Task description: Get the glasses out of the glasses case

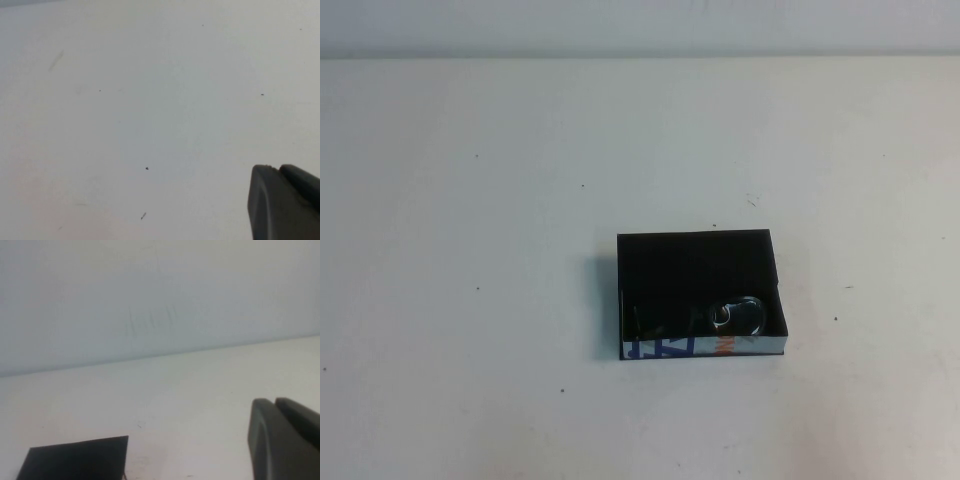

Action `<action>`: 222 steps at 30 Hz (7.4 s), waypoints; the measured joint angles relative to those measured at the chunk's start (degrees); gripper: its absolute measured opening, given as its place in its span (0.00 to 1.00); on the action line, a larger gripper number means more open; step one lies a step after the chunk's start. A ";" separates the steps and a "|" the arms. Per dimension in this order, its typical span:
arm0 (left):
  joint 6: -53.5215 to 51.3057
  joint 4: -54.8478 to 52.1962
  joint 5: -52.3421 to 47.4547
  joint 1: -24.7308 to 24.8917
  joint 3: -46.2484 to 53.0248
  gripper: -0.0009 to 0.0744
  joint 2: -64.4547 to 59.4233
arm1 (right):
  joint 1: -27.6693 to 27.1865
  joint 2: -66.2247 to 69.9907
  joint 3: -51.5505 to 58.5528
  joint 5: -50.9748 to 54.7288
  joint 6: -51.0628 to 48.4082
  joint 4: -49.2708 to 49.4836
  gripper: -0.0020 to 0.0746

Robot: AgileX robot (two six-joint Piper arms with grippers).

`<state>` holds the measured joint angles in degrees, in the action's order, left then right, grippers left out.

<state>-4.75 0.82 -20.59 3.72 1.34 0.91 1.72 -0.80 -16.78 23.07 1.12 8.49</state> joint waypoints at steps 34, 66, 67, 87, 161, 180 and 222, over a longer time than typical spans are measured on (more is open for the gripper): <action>0.00 0.00 0.00 0.00 0.00 0.01 0.00 | 19.10 75.96 -52.93 36.94 -49.21 -1.27 0.01; 0.00 0.00 0.00 0.00 0.00 0.01 0.00 | 31.59 119.34 -81.30 41.84 -65.97 0.26 0.52; 0.00 0.00 0.00 0.00 0.00 0.01 0.00 | 31.59 119.61 -81.30 41.84 -65.97 0.35 0.52; 0.00 0.00 0.00 0.00 0.00 0.01 0.00 | 31.81 123.31 -81.38 40.43 -65.97 0.97 0.37; 0.00 0.00 0.00 0.00 0.00 0.01 0.00 | 5.15 41.71 -13.98 2.18 -15.26 10.02 0.42; 0.00 0.00 0.00 0.00 0.00 0.01 0.00 | 5.12 8.79 17.71 -27.01 -15.26 5.61 0.42; 0.00 0.00 0.00 0.00 0.00 0.01 0.00 | 1.63 0.39 18.33 -5.22 1.03 -5.99 0.00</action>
<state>-4.75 0.82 -20.59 3.72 1.34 0.91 3.35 -0.41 1.55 17.84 2.15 2.50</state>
